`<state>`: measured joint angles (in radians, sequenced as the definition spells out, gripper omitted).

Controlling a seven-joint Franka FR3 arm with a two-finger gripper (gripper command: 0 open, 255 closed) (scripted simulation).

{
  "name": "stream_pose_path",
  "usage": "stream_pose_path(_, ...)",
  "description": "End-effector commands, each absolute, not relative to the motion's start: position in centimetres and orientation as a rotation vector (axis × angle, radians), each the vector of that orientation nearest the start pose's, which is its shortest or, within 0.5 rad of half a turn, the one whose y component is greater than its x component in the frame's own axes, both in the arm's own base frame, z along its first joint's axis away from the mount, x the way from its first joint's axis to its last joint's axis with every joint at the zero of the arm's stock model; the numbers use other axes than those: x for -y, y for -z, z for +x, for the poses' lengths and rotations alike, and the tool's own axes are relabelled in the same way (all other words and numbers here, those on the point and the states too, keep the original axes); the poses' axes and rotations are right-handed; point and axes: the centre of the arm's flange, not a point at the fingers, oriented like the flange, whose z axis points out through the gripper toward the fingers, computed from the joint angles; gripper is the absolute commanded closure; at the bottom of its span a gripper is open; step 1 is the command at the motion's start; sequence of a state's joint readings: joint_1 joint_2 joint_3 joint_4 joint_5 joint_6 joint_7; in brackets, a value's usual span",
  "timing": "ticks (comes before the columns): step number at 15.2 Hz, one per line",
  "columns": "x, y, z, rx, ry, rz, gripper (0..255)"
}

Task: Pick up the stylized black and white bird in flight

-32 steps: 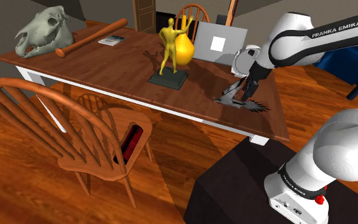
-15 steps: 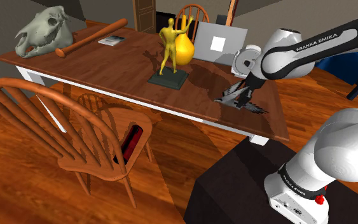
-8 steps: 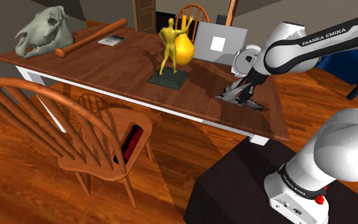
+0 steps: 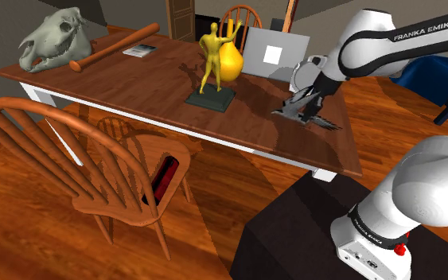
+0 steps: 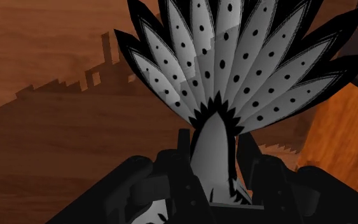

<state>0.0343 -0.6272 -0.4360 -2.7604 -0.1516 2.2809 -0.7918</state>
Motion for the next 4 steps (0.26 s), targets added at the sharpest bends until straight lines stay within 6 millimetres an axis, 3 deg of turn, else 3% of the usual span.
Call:
stream_pose_path(1,13.12,-40.13,33.10,0.829,0.253,-2.967,255)
stream_pose_path(4,13.12,-40.74,33.09,0.829,0.253,-2.967,255)
